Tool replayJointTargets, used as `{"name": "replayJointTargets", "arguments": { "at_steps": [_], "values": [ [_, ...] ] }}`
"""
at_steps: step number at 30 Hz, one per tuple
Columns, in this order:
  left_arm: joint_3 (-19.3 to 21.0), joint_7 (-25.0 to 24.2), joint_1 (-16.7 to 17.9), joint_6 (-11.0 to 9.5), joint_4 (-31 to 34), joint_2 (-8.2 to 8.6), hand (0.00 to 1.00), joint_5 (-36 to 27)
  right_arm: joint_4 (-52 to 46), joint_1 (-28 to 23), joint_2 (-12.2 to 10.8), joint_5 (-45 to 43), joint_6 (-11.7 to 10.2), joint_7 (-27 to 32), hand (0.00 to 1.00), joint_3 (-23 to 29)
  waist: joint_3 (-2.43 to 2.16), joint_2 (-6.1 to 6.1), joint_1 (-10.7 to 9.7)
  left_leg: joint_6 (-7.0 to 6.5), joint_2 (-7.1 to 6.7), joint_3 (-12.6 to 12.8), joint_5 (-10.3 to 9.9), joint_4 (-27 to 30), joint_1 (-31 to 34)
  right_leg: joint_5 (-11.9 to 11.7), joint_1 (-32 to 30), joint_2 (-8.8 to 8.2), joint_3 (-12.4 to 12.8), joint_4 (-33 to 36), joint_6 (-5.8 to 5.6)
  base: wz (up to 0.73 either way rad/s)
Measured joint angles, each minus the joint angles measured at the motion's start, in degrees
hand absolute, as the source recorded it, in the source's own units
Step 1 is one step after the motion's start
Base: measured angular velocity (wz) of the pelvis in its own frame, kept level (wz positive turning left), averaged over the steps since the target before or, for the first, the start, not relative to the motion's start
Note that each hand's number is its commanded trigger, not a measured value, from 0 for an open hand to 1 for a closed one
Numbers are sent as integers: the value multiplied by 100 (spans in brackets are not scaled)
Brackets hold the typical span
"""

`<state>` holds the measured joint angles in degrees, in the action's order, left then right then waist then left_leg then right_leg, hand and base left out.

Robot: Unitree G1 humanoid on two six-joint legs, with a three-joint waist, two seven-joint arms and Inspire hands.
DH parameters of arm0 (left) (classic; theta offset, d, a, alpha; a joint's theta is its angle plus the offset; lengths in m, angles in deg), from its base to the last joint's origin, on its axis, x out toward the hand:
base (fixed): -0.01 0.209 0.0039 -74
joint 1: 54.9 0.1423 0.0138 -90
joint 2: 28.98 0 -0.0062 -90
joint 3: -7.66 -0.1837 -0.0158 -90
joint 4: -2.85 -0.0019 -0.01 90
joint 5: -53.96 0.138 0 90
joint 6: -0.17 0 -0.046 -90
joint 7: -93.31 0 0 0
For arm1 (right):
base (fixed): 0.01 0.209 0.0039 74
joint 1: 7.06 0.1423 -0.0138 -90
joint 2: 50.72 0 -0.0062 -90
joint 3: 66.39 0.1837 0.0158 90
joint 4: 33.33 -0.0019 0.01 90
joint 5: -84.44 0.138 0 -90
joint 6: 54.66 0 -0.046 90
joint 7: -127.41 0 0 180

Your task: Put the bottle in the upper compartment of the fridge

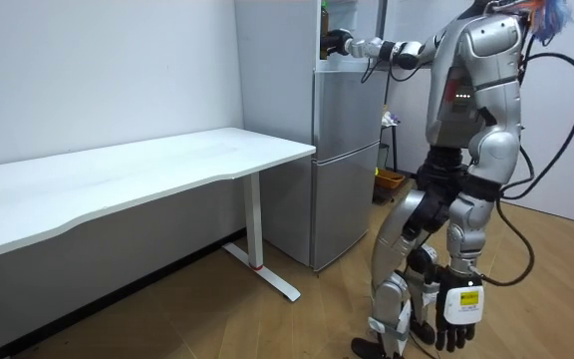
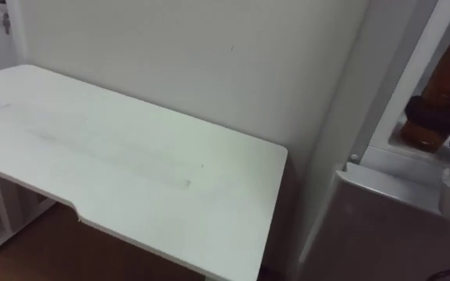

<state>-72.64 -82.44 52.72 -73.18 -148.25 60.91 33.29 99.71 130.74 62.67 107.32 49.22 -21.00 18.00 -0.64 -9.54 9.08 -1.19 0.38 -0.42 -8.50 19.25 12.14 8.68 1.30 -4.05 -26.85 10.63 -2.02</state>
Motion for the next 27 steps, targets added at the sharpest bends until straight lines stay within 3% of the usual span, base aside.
{"name": "replayJointTargets", "arguments": {
  "at_steps": [6, 14, 17, 18, 23, 27],
  "values": [
    [-220, 39, -127, 69, 302, -146, 0, -5, 412, 49, 21, 3, -17, -52, 0, -193, 8, -7, 134, 76, 23, 10, 91, 48, 72, 66, -62, 42, 2, -81, 45, 3],
    [-273, 32, -101, 124, 433, -148, 0, -6, 327, 39, 25, -18, -12, -324, 0, -130, 10, 2, 37, 52, -5, 42, 81, -11, -46, 57, 65, 34, 22, -145, 51, 0],
    [-315, 10, -6, 106, 601, -143, 0, -3, 251, 28, 25, -44, 5, -504, 0, -27, 5, 31, -26, 46, -12, 45, 71, -49, -122, 57, 137, 36, 28, -190, 40, 0],
    [-318, -1, 29, 81, 610, -125, 0, -3, 184, 21, 25, -44, 5, -559, 0, -20, 26, 62, -57, 45, -20, 52, 71, -70, -177, 60, 179, 30, 46, -194, 37, 0],
    [-319, -43, 118, 82, 622, -69, 0, -4, -284, -140, 24, -46, -9, -759, 0, 24, 14, 205, -111, 21, -27, 164, 91, -232, -379, 42, 272, 10, 172, -189, 67, -11],
    [-317, -29, 113, 70, 685, -46, 0, -6, -868, -546, 24, -118, -7, -896, 0, 71, -22, 220, -171, 36, -72, 167, 107, -403, -614, 117, 417, -39, 177, -187, 78, 0]
  ]
}}
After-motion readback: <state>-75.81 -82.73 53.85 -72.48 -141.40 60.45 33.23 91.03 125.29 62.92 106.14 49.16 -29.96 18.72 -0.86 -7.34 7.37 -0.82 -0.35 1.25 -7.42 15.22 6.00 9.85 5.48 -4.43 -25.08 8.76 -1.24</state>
